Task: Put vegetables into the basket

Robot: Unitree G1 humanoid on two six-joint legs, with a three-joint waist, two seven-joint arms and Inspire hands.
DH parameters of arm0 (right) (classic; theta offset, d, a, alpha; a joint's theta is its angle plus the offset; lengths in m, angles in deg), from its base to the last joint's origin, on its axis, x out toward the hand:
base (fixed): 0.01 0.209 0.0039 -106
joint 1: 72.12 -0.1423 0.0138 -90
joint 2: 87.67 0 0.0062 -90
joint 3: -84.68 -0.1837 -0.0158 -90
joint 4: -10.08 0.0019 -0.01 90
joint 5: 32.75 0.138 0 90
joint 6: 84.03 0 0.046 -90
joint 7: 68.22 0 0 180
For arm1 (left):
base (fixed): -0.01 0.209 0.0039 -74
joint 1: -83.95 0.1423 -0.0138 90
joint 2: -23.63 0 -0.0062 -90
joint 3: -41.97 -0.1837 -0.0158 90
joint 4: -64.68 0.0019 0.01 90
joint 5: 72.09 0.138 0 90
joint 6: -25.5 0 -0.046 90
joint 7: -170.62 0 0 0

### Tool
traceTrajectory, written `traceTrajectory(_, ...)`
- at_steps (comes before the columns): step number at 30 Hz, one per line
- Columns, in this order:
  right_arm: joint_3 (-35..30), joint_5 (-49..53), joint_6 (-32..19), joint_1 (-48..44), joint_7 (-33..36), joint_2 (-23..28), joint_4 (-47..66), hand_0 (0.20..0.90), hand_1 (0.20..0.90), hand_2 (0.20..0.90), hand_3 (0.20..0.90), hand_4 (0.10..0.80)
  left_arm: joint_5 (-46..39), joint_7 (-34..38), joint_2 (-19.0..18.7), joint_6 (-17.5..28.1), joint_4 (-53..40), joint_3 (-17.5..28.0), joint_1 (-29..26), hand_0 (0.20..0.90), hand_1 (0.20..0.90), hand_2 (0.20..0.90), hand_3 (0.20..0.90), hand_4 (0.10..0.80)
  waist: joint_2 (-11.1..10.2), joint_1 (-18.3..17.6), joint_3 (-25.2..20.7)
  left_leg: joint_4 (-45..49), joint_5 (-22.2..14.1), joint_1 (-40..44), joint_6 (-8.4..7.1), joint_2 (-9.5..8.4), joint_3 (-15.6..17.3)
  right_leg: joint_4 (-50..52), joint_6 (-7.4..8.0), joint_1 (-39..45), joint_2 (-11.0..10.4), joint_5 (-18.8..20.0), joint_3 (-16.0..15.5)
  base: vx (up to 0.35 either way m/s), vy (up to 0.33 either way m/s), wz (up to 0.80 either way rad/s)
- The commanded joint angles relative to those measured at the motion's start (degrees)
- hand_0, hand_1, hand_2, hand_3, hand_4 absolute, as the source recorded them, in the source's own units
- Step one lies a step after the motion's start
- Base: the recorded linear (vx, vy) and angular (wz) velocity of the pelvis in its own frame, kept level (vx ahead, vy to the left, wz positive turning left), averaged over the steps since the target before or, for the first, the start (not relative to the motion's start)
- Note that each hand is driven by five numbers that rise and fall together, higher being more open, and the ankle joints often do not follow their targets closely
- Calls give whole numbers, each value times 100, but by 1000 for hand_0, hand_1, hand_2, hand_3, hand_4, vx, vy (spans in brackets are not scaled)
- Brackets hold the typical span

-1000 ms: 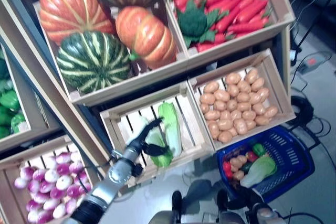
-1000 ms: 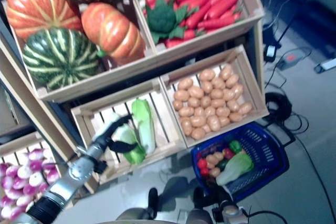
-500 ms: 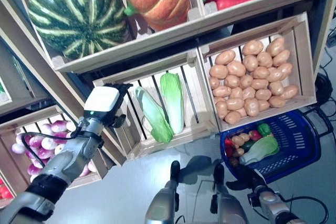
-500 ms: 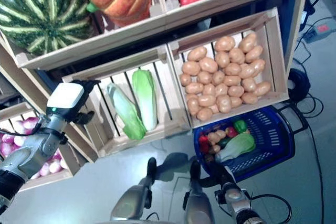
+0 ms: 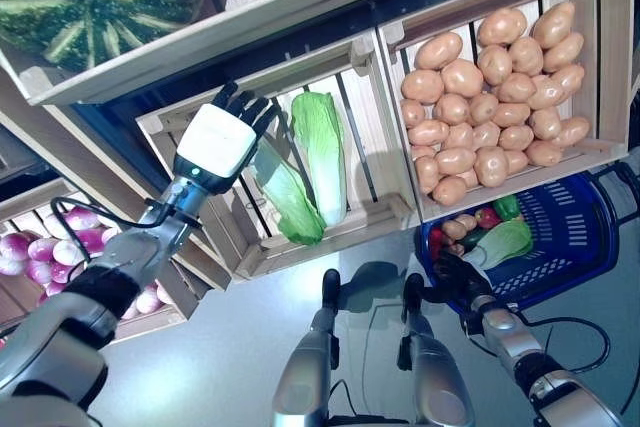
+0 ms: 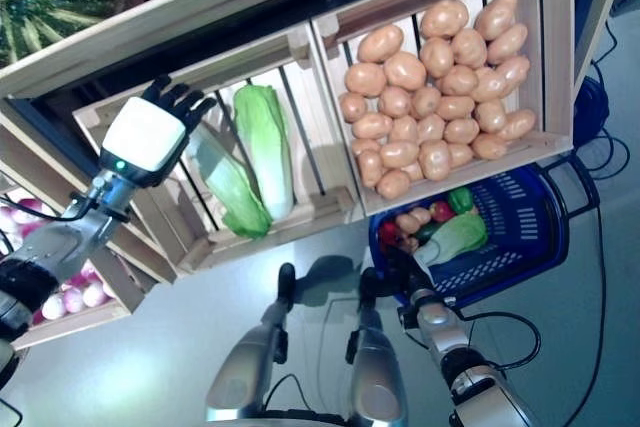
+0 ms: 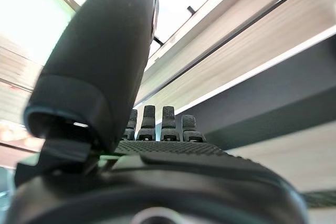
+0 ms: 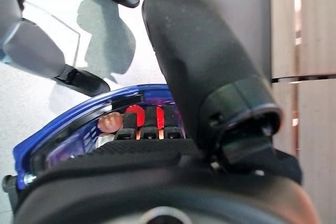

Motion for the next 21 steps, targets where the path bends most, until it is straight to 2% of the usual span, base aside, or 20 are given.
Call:
traceTrajectory(1, 135, 85, -56, 159, 29, 243, 193, 900, 900, 900, 900, 800, 395, 578, -49, -7, 334, 220, -643, 900, 900, 900, 900, 800, -207, -171, -64, 441, -63, -623, -16, -280, 154, 933, -58, -509, -205, -191, 127, -64, 50, -10)
traceTrajectory(6, 189, 42, 76, -80, 57, 329, 239, 900, 900, 900, 900, 800, 533, 237, 63, 7, 831, -213, -995, 900, 900, 900, 900, 800, -279, -298, 110, 562, -61, -821, -11, -264, 264, 1054, -37, -762, -172, -161, 233, -60, 55, -12)
traceTrajectory(10, 189, 8, 96, -195, 34, 374, 218, 900, 900, 900, 900, 800, 518, -42, 41, 3, 894, -416, -1111, 900, 900, 900, 900, 800, -288, -325, 186, 574, -56, -857, -17, -262, 291, 1065, -31, -819, -161, -142, 267, -43, 34, -8)
traceTrajectory(17, 157, 34, 145, -395, 10, 516, 272, 900, 900, 900, 900, 800, -86, -1565, -88, -24, 845, -634, -1121, 900, 900, 900, 900, 800, -265, -337, 238, 609, -18, -1034, -43, -270, 309, 1068, -19, -977, -143, -106, 273, -25, 3, -5)
traceTrajectory(19, 119, 6, 152, -438, -13, 539, 285, 900, 900, 900, 900, 800, -241, -2285, -143, -202, 692, -654, -1031, 900, 900, 900, 900, 800, -240, -321, 238, 576, -5, -1049, -45, -279, 303, 1042, -20, -993, -134, -94, 269, -23, -3, 4)
traceTrajectory(21, 112, 12, 158, -458, -1, 551, 305, 900, 900, 900, 900, 800, -324, -2469, -180, -435, 542, -631, -958, 900, 900, 900, 900, 800, -225, -301, 238, 567, -3, -1068, -44, -286, 292, 1036, -21, -1010, -133, -95, 263, 0, 0, 0)
